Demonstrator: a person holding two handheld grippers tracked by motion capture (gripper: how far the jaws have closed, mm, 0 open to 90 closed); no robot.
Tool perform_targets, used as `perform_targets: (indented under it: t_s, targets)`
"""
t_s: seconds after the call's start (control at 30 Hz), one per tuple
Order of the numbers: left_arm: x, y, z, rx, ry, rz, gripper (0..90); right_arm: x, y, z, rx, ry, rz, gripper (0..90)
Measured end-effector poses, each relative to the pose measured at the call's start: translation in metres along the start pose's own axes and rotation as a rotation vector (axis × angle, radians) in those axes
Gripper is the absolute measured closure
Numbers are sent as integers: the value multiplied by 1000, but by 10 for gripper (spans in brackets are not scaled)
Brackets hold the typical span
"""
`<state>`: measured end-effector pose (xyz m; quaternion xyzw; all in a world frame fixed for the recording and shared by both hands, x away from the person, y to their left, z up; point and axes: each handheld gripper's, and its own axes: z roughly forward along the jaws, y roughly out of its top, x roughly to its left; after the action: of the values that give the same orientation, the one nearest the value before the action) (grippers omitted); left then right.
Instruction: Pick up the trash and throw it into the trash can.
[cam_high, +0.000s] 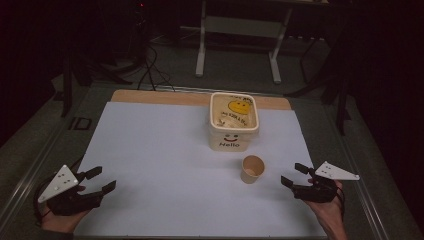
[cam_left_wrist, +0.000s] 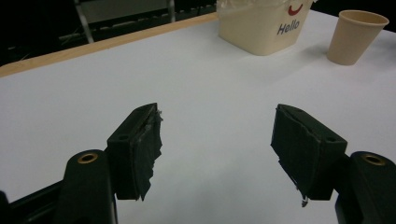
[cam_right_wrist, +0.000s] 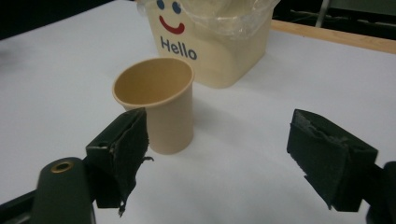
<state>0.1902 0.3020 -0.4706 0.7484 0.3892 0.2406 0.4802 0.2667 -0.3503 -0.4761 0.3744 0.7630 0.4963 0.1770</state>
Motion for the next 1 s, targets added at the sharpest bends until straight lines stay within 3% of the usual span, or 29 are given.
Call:
perform_targets:
  t_s: [0.7, 1.0]
  targets:
    - [1, -3, 2, 13, 0, -8, 332, -1, 8, 9, 29, 30, 1, 218]
    - [1, -3, 2, 18, 2, -8, 331, -3, 23, 15, 55, 47, -24, 212]
